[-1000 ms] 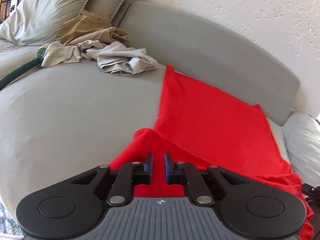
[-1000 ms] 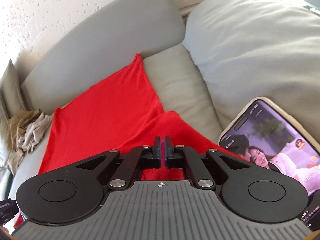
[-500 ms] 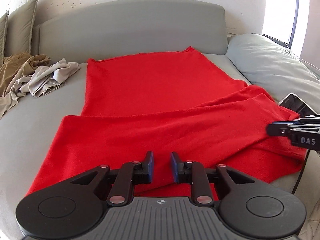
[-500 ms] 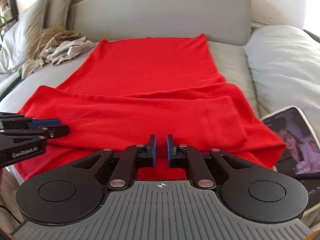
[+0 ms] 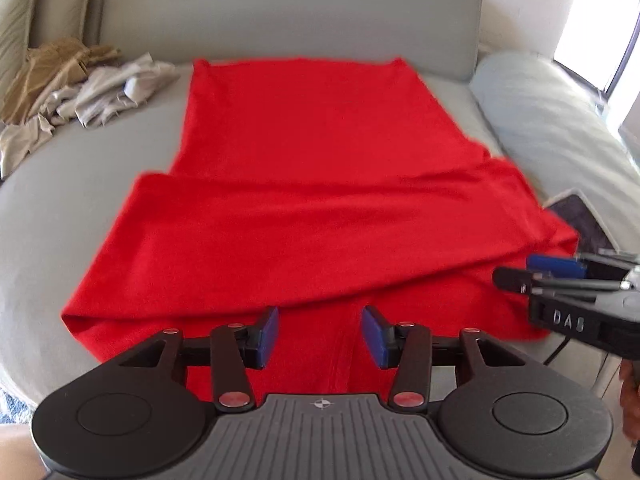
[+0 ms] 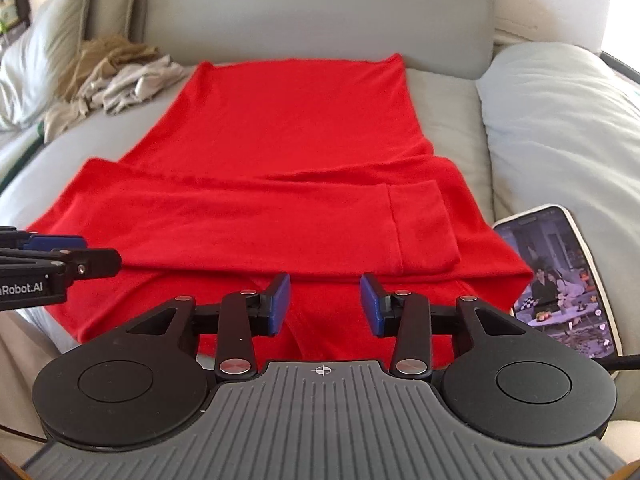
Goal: Fold clothes
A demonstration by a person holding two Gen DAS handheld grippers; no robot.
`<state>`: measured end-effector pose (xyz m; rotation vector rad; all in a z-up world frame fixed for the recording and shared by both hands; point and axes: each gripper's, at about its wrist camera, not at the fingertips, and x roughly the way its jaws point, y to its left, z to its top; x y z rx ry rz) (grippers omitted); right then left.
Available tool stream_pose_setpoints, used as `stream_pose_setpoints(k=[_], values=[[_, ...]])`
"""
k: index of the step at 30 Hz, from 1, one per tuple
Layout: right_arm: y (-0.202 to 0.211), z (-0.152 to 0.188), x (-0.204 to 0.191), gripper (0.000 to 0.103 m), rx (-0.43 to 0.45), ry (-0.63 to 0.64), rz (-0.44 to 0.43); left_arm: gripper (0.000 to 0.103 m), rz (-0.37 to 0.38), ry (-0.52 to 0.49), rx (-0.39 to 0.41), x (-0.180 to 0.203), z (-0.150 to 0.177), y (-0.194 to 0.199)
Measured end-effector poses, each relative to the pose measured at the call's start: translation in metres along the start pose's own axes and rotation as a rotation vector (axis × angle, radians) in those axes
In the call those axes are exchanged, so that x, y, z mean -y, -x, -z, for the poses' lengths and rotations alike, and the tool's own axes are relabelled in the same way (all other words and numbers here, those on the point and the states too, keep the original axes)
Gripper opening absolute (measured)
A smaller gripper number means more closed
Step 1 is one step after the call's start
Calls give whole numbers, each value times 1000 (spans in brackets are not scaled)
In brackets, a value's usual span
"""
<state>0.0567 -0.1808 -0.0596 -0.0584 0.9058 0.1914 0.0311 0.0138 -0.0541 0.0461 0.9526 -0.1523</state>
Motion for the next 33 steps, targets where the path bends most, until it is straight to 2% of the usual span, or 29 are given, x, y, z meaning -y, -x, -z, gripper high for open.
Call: stream_pose_setpoints(k=[2,6,10,12,13,16,18,24,25,26,27,28,31,33], values=[[-7,4,1,45,-37,6,-7,46,-19,-27,-30,7,3,-6],[6,23,6,50,-51,18,-34,45,-26,-60,-58,16,18,5],[27,38,9,50,-59,16,-40,45,11,-56,-134,15,37,16],[39,44,13,52,-114,-28,-81,45,58,-29,-166,11,49,24],[47,49,15,52,-107,-38,-103,45,76,-5,-167,7,54,29],[68,65,21,56,-74,-53,-170,46,95,73,-162,-4,65,40],[78,73,26,57,-57,-80,-200,45,88,101,-125,-7,65,46],[91,72,37,62,35,-180,-188,52,46,158,25,-8,56,61],[91,70,36,60,62,-169,-172,52,38,158,48,-7,54,62],[90,67,34,45,91,-156,-157,52,31,147,68,-4,51,59],[87,65,32,20,119,-136,-147,52,25,133,88,-2,47,56],[82,62,30,14,131,-123,-129,52,14,115,104,2,44,52],[65,54,25,13,149,-92,-74,52,-46,60,130,13,38,37],[55,52,24,14,148,-83,-50,52,-45,38,114,16,38,25]])
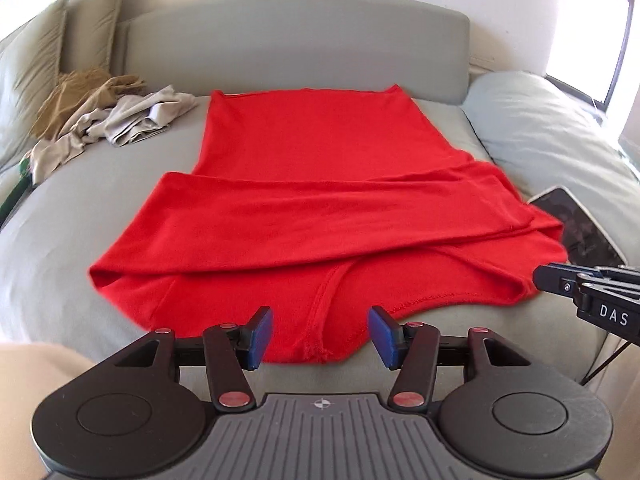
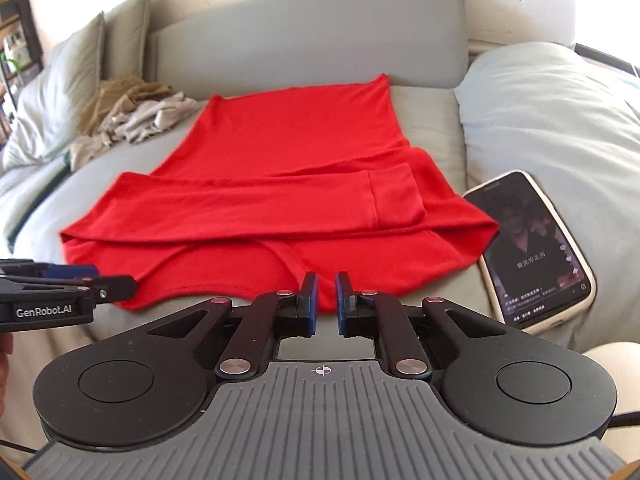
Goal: Fold clothes
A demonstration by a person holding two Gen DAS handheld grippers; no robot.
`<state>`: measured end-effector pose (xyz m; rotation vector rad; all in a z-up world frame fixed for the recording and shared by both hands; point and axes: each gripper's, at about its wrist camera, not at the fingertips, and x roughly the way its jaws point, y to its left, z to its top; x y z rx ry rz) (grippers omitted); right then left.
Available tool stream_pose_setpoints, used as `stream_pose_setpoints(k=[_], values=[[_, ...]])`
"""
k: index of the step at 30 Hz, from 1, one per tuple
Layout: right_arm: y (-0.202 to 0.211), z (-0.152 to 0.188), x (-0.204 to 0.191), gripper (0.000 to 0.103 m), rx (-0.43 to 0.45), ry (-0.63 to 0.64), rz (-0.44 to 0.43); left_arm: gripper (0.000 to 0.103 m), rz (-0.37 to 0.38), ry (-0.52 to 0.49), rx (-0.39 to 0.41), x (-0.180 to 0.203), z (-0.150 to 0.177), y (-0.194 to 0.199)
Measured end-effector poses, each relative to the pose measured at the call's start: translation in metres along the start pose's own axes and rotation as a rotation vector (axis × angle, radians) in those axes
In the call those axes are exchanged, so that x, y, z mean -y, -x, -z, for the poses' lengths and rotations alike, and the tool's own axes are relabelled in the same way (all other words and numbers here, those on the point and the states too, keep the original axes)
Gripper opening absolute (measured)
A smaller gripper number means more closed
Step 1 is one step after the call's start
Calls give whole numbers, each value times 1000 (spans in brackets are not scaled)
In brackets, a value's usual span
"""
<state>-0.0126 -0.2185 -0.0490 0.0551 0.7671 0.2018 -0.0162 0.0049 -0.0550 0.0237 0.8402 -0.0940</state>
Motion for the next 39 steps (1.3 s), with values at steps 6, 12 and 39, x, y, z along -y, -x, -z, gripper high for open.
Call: stream_pose_setpoints(k=[6,12,39], values=[[-17,17,8,17,-59,-32,-8,53,12,-50,-70,3,8,-10],[1,11,21,21,-156,-163,-87,52,112,-15,-153,-7,11,10],[-63,-226,69,85,-33,-244,-235,63,156,489,52,-179,-189,-112]])
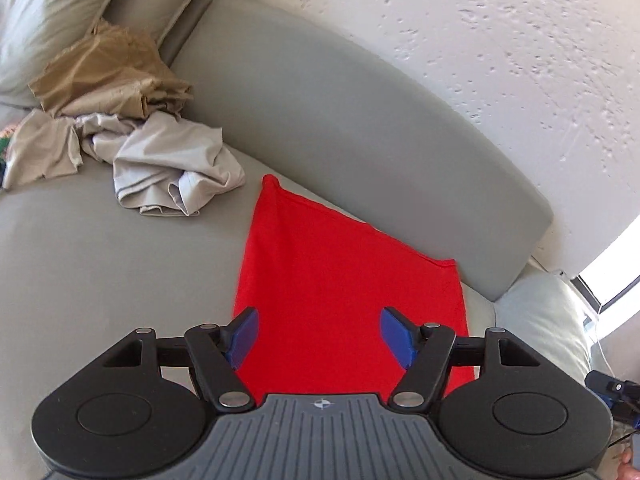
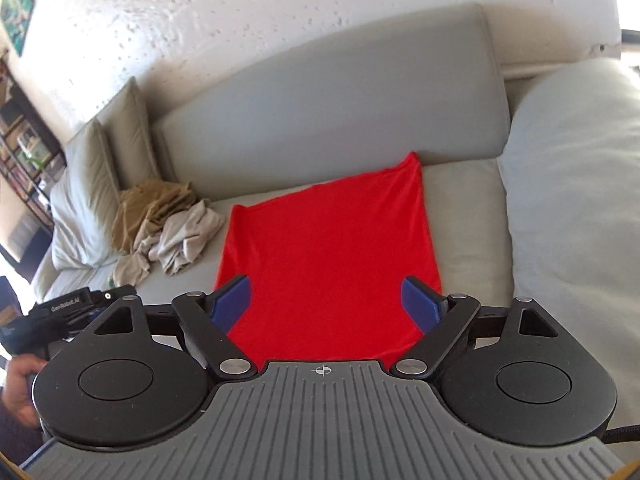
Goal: Fold clothes
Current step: 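Grasp the shirt hem with the left gripper while the right gripper grasps it too, then lift the held hem and fold it toward the collar with both grippers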
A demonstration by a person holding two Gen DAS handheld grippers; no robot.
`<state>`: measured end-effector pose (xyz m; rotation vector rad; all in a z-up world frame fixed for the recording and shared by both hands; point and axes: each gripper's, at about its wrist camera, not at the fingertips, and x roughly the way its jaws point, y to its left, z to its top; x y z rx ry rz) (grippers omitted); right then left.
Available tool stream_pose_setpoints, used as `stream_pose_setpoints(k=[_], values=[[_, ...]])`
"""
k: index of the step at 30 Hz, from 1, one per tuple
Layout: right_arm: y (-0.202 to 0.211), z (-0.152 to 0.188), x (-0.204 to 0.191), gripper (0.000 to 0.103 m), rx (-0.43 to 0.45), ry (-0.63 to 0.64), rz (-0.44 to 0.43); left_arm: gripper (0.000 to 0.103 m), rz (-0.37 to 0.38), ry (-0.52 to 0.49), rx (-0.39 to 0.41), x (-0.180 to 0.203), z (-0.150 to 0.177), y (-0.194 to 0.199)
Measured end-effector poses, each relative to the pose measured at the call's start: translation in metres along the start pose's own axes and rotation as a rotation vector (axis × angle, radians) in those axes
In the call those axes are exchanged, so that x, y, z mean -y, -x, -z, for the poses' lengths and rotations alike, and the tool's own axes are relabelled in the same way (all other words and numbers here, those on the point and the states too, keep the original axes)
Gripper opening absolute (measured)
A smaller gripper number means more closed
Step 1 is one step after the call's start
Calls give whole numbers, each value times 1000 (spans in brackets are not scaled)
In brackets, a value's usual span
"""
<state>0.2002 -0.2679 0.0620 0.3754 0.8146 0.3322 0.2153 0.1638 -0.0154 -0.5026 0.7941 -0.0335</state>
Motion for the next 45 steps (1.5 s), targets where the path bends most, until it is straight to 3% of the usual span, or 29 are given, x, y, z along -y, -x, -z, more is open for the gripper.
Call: stream_pose_setpoints(k=[5,10,12,17,19,24,27,29,30,31,32,33,38,45], values=[[-101,-34,66,75,-38,-184,-44,62,5,115,-25,-29,-49,-73],[-185,-50,132,72,-31,-379,-81,63,115,255,-96,-70,-66,-148],[-211,-56,156,67,-18,-442,-109,65,174,298,-89,-81,-72,-166],[-266,-72,193,61,-23,-537,-196,68,308,278,-75,-88,-96,-194],[-283,-82,197,59,-9,-531,-232,68,322,266,-72,-87,-106,-203],[-315,-110,190,36,-2,-450,-181,65,311,223,-54,-79,-126,-224],[-329,-119,181,33,-6,-404,-135,64,281,180,-39,-71,-130,-223],[-334,-123,172,33,-11,-364,-106,54,260,151,-21,-66,-130,-215],[-336,-125,167,30,-12,-341,-82,43,249,136,-12,-64,-130,-211],[-337,-126,159,27,-9,-307,-46,22,238,122,-3,-62,-130,-207],[-337,-127,152,17,-5,-274,-11,9,228,107,6,-60,-130,-203],[-336,-127,145,12,2,-241,19,3,217,93,15,-57,-130,-200],[-310,-129,119,8,54,-199,66,2,171,27,61,-47,-130,-178],[-223,-127,95,7,79,-277,55,2,243,51,94,-45,-117,-85]])
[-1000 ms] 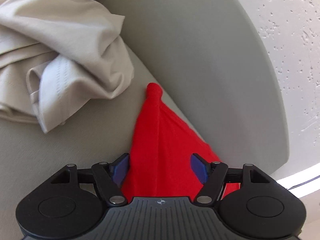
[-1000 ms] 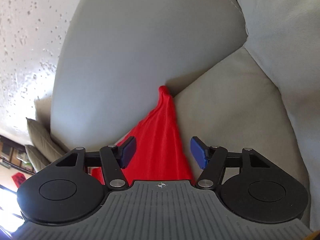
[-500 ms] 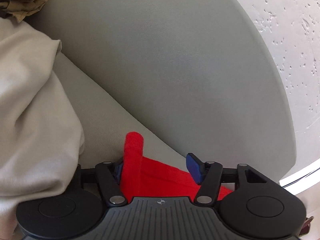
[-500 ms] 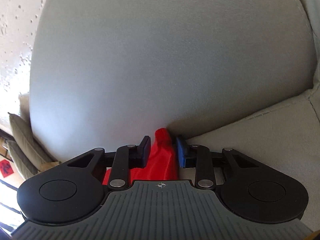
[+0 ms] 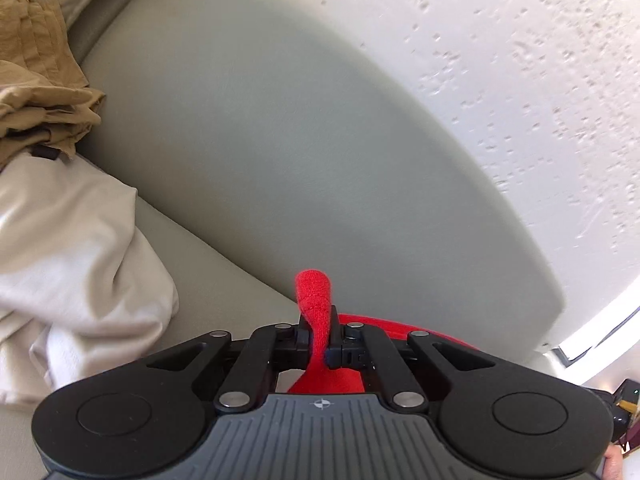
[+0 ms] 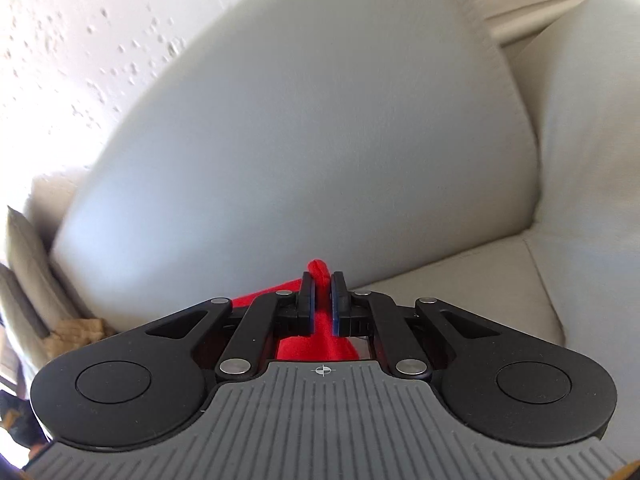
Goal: Fold clothes
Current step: 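Lift the held hem and fold it toward the collar with both grippers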
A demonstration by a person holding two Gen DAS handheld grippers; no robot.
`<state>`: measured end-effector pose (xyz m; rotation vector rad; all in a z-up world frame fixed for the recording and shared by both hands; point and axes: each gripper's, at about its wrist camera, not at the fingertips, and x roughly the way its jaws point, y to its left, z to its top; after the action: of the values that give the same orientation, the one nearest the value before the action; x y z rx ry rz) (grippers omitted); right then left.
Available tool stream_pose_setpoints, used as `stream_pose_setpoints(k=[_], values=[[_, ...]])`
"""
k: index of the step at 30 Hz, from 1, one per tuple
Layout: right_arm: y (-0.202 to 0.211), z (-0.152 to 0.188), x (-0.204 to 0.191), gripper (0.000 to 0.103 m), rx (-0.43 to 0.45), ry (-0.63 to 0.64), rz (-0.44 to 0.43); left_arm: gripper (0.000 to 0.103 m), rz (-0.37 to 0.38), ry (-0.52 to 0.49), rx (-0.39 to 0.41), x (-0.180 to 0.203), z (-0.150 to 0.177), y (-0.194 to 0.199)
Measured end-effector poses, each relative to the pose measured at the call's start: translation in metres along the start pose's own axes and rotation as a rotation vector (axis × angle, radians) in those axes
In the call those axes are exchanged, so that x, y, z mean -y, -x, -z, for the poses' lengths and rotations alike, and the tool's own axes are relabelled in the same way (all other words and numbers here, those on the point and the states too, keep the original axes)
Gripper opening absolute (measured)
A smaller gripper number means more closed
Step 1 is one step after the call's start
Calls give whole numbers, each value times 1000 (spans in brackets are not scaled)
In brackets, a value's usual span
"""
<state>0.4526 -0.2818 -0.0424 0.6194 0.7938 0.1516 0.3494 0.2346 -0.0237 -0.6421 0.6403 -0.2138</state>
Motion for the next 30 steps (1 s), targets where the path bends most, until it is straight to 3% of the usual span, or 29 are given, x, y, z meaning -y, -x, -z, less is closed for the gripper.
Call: stream_pose_setpoints(k=[5,10,13,17,19,26,30], values=[[84,23,1,7,-30,-102,-46,1,9,2,-54,19,46,53],[173,67,34,7,-40,-148,-67,2,12,0,-114,38,95,104],[185,107,54,7,-91,-163,-11,2,-1,-3,-153,48,127,133],[181,149,82,6,-147,-195,53,2,-115,-61,-186,50,167,139],[186,163,80,6,-142,-188,67,2,-153,-85,-185,45,176,137],[240,191,92,6,-74,-186,36,2,-152,-39,-150,49,199,180],[255,206,105,6,-90,-189,57,2,-232,-61,-180,49,213,177]])
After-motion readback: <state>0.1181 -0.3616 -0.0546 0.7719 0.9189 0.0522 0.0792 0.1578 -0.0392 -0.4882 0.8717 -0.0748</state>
